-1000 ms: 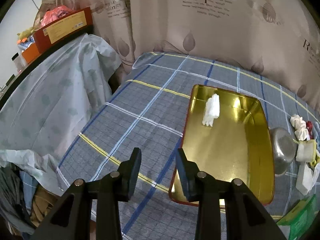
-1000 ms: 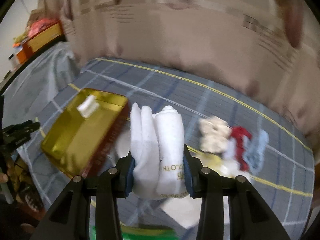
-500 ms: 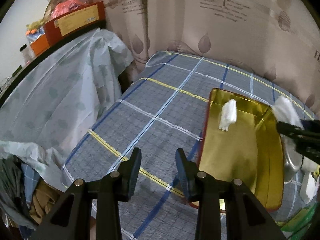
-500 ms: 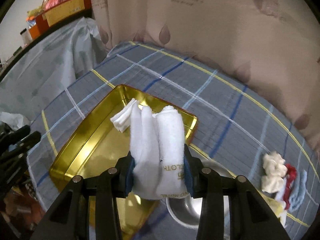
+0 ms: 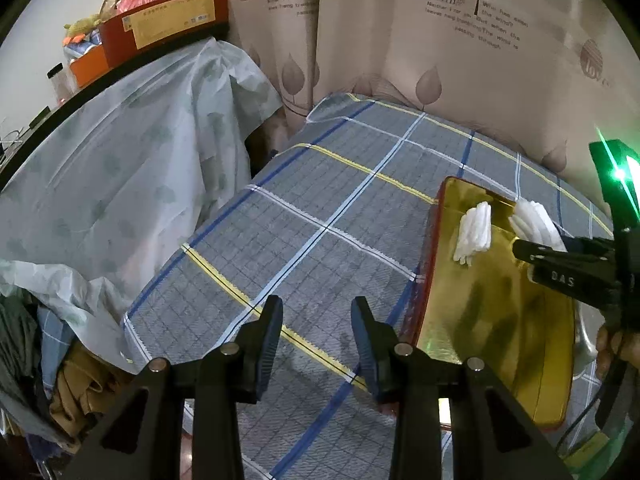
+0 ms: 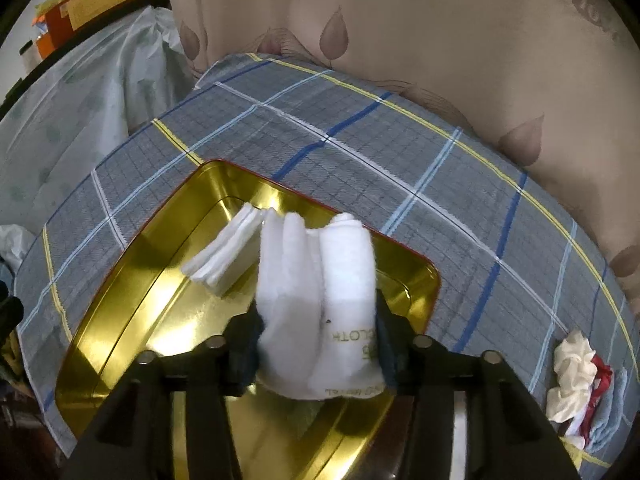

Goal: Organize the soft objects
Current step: 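Carry the white towel to the gold tray and release it with the right gripper, then grasp the printed wet-wipe packet with the right gripper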

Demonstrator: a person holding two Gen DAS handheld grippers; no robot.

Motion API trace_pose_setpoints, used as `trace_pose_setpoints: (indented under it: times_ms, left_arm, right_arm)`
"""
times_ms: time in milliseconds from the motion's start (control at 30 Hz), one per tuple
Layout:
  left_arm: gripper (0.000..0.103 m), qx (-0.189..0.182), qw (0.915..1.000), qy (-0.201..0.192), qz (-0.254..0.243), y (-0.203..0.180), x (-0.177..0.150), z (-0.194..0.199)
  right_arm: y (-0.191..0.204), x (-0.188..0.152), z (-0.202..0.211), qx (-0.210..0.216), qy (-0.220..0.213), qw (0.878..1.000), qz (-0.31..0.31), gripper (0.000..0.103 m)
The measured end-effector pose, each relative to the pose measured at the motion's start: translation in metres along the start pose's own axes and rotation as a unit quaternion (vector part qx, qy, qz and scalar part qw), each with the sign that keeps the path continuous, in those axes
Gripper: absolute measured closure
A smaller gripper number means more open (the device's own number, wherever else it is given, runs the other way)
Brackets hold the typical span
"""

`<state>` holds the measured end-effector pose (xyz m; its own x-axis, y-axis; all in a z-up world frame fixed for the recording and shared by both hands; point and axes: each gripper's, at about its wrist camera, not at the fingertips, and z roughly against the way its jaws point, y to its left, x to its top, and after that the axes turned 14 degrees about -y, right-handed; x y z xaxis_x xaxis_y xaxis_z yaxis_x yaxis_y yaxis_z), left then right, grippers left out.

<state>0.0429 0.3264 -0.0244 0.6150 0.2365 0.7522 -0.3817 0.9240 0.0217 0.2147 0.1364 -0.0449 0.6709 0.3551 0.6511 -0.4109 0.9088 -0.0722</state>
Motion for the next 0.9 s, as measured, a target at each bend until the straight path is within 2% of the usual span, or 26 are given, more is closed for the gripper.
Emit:
trace_pose_setpoints:
  times_ms: [167,400,533,700,900]
  left_arm:
    - [0.067,-0.008,1.0000,0.001,0.001,-0.001,-0.002,0.001]
    - [0.067,-0.017,0.9998,-0.003,-0.008,-0.009,-0.003,0.006]
    - [0.067,-0.026,0.9995,-0.008,-0.018,-0.018,-0.004,0.011]
    - [0.067,-0.037,0.9987,-0.006,-0.034,-0.032,-0.008,0.013]
    - [0.067,-0.042,0.9979,-0.008,-0.049,-0.041,-0.012,0.017]
  right_arm:
    - [0.004,0.004,-0.001,0.007,-0.006,1.000,-0.002,0.040]
    - [0.004,0.006,0.029,0.017,-0.024,1.000,-0.007,0.038]
    - [-0.004,0.000,0.068,0.030,-0.041,0.998,-0.023,0.038]
    - [-0.025,-0.028,0.129,0.043,-0.057,0.997,-0.033,0.037]
    - [-0.083,-0.077,0.197,0.005,-0.065,0.996,-0.069,0.033]
